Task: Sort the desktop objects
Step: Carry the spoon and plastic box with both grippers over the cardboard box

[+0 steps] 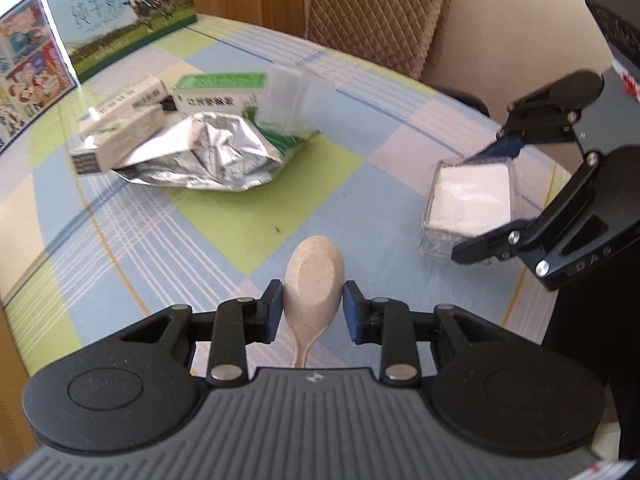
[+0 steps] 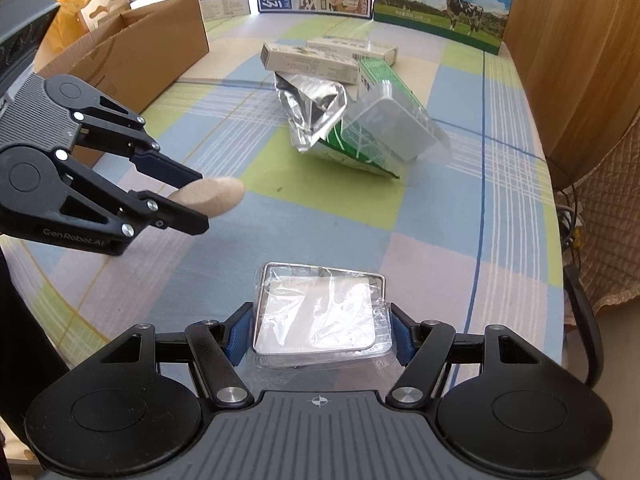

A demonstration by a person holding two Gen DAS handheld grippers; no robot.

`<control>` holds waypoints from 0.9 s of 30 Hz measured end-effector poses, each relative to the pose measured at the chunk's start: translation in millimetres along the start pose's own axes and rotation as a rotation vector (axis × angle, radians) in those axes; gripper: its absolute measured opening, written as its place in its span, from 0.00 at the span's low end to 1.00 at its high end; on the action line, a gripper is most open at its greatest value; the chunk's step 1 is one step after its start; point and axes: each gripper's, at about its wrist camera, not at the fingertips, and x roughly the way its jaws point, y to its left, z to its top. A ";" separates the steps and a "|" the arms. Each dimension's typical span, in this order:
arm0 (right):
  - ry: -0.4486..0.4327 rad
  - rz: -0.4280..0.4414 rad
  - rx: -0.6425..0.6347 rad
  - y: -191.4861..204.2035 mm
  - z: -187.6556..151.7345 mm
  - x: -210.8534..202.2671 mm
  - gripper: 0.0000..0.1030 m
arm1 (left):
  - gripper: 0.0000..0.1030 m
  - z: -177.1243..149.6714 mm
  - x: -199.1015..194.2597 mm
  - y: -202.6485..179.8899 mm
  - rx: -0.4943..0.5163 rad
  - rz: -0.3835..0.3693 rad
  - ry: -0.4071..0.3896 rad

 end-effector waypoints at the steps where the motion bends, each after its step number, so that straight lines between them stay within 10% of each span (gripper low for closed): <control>1: -0.005 -0.001 -0.001 1.1 1.0 -1.1 0.63 | 0.26 0.6 -3.8 0.7 -0.008 0.004 -0.013; 27: -0.117 -0.006 -0.052 37.2 40.7 -34.5 0.63 | 0.26 8.5 -85.3 14.7 -0.078 0.096 -0.158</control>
